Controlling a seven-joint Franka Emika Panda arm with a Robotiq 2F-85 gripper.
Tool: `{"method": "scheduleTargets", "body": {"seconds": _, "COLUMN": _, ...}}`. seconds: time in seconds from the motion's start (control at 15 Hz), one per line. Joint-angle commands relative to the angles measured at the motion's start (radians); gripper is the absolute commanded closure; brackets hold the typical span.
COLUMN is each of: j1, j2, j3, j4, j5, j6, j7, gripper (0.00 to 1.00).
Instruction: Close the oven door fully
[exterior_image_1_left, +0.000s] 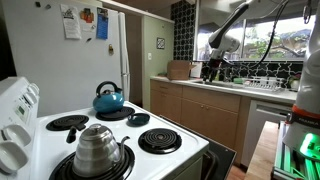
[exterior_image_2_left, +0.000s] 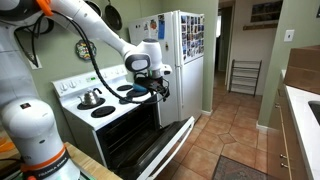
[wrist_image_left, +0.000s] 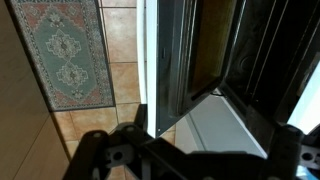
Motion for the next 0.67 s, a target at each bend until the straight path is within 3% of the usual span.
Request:
{"method": "scheduleTargets", "body": {"seconds": 0.0, "j1": -0.044, "j2": -0.001, "j3": 0.044, "j4": 0.000, "j5": 0.000, "j6": -0.002, "j7": 0.001, "gripper": 0.00}}
{"method": "scheduleTargets", "body": {"seconds": 0.27, "j1": -0.044, "j2": -0.001, "j3": 0.045, "j4": 0.000, "j5": 0.000, "j6": -0.002, "j7": 0.001, "gripper": 0.00}}
{"method": "scheduleTargets", "body": {"seconds": 0.6, "j1": -0.073, "j2": 0.178, "j3": 0.086, "j4": 0.175, "j5": 0.115, "j6": -0.121, "j7": -0.079, "gripper": 0.00}}
